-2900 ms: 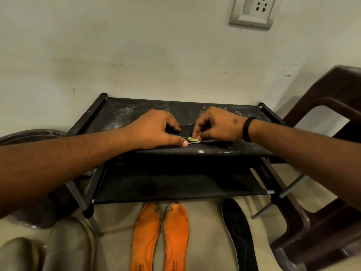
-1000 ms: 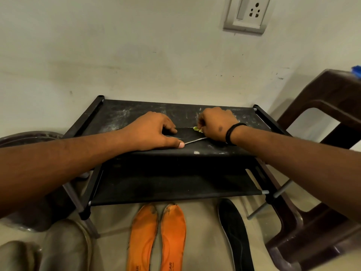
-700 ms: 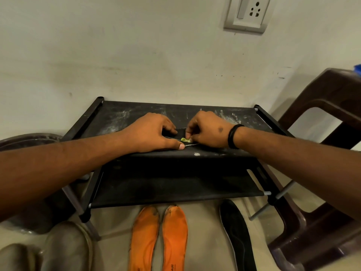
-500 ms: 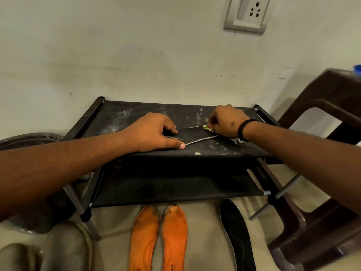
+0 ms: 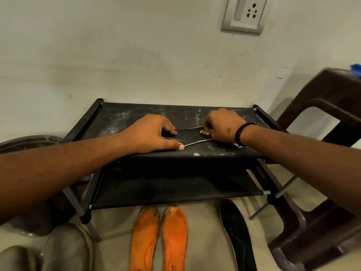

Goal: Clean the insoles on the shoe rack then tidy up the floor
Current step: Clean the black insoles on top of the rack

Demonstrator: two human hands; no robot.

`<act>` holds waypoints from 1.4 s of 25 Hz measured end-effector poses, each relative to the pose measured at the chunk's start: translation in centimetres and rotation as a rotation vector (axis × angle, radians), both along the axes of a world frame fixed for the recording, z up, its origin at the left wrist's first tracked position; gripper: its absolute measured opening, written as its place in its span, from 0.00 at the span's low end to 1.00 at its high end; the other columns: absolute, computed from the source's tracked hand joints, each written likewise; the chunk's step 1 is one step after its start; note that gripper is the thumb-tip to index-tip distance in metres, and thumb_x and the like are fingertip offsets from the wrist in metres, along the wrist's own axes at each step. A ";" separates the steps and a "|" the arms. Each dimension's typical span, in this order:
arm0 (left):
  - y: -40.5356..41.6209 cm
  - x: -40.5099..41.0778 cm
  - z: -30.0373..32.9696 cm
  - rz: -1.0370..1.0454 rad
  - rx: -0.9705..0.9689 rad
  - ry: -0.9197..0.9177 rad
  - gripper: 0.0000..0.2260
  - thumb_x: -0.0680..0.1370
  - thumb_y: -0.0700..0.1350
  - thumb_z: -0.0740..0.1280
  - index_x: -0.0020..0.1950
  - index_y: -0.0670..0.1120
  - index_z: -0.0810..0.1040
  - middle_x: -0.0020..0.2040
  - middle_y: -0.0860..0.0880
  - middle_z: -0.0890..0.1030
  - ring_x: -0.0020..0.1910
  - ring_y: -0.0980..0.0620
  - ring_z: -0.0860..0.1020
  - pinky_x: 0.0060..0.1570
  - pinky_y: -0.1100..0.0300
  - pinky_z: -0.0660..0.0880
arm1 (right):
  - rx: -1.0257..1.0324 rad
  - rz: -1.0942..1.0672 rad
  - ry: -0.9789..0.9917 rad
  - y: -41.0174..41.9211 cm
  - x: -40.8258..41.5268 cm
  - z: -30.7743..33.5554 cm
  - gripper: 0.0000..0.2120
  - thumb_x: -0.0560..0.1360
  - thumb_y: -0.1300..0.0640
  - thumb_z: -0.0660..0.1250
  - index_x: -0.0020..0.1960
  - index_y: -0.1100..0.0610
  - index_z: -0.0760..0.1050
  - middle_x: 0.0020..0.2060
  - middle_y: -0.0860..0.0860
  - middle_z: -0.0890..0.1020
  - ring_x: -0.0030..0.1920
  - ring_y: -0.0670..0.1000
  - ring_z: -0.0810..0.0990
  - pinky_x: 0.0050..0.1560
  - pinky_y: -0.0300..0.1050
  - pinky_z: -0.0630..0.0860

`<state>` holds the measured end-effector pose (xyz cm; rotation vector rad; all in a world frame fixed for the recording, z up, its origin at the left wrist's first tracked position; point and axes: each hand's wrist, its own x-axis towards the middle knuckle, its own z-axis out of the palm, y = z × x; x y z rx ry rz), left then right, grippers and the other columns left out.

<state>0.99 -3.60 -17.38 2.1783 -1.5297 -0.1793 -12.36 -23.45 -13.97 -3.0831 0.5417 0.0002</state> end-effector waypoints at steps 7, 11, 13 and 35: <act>-0.2 0.0 0.1 -0.002 0.004 0.005 0.30 0.67 0.70 0.72 0.60 0.52 0.84 0.63 0.56 0.81 0.60 0.59 0.78 0.64 0.57 0.74 | 0.175 -0.014 -0.039 -1.1 0.3 0.4 0.04 0.75 0.61 0.68 0.45 0.56 0.83 0.43 0.51 0.84 0.45 0.50 0.82 0.53 0.48 0.80; -0.1 -0.1 0.1 -0.002 0.025 -0.005 0.38 0.62 0.76 0.66 0.60 0.53 0.84 0.64 0.57 0.81 0.61 0.60 0.77 0.64 0.58 0.74 | 0.126 -0.026 -0.051 0.0 1.4 -0.3 0.05 0.75 0.61 0.67 0.45 0.58 0.82 0.43 0.53 0.84 0.45 0.53 0.82 0.51 0.48 0.80; -0.1 0.1 0.1 -0.004 0.028 -0.015 0.39 0.61 0.77 0.64 0.61 0.52 0.84 0.64 0.57 0.81 0.61 0.60 0.77 0.64 0.58 0.74 | 0.199 0.062 0.010 1.4 1.4 -0.1 0.04 0.75 0.62 0.68 0.46 0.56 0.82 0.42 0.50 0.83 0.44 0.49 0.80 0.49 0.43 0.78; -0.1 -0.1 0.1 -0.026 -0.011 -0.032 0.25 0.70 0.66 0.73 0.59 0.52 0.85 0.62 0.56 0.82 0.60 0.59 0.78 0.63 0.58 0.74 | 0.232 0.104 -0.082 1.7 2.3 -0.6 0.04 0.77 0.57 0.68 0.48 0.55 0.82 0.41 0.48 0.83 0.40 0.44 0.79 0.42 0.34 0.73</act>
